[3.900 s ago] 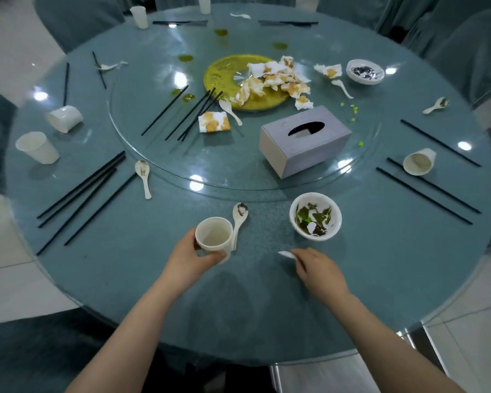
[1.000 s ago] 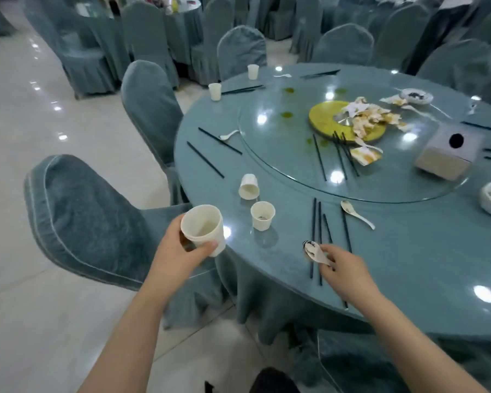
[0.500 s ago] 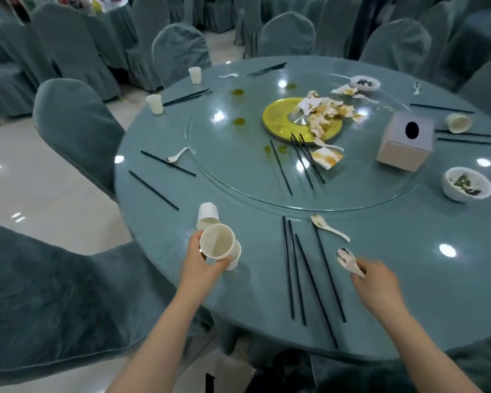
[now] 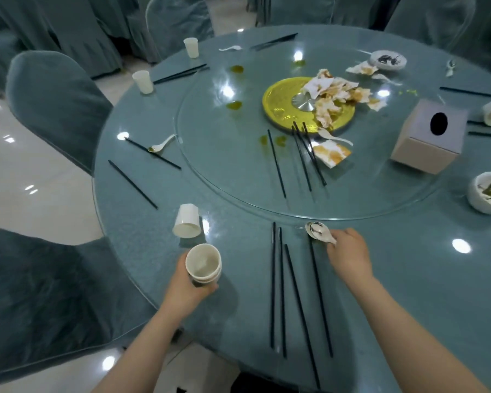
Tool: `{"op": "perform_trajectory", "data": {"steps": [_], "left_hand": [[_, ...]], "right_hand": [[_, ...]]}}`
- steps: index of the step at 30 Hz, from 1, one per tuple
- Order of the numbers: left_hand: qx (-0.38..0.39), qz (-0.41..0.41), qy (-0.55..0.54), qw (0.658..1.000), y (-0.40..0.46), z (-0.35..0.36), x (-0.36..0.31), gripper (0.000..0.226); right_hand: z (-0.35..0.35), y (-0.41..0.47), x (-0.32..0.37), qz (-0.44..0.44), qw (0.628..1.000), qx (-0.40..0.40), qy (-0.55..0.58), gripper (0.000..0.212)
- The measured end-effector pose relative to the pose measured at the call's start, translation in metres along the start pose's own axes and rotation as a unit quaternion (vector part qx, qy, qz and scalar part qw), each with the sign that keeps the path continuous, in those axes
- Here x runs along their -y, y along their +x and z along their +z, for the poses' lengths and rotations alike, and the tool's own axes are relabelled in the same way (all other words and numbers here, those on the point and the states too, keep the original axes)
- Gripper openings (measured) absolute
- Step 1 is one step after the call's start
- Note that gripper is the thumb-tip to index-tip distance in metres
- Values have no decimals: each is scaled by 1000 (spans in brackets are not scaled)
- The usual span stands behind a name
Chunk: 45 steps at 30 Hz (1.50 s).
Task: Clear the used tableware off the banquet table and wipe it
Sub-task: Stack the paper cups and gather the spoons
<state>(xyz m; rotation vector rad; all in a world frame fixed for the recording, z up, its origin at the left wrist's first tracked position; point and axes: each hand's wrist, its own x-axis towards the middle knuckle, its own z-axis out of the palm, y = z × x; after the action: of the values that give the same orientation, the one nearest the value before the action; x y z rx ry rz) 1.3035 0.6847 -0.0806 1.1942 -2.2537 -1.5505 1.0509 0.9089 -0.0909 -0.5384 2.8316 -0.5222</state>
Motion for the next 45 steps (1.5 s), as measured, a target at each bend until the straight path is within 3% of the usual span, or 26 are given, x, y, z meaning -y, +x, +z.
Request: {"op": "perform_trajectory", "data": {"steps": [8, 14, 22, 31, 39, 43, 45], "left_hand": [[-33, 21, -31, 999, 3, -7, -14, 49], [-67, 56, -67, 994, -3, -48, -17, 57], [-107, 54, -86, 989, -25, -116, 0, 66], [-112, 88, -115, 983, -44, -194, 18, 68], [-122, 81, -119, 982, -13, -228, 11, 68], [-151, 68, -113, 980, 12, -240, 5, 68], [-152, 64, -111, 980, 21, -247, 5, 69]], "right_hand": [[21, 17, -4, -2, 999, 27, -33, 18], [14, 2, 8, 23, 999, 21, -40, 16], [17, -50, 91, -66, 996, 40, 43, 19], [44, -103, 175, -43, 995, 43, 80, 13], [66, -61, 228, -76, 994, 76, 25, 17], [80, -22, 255, -81, 990, 100, 57, 40], [87, -7, 269, -89, 987, 125, 42, 41]]}}
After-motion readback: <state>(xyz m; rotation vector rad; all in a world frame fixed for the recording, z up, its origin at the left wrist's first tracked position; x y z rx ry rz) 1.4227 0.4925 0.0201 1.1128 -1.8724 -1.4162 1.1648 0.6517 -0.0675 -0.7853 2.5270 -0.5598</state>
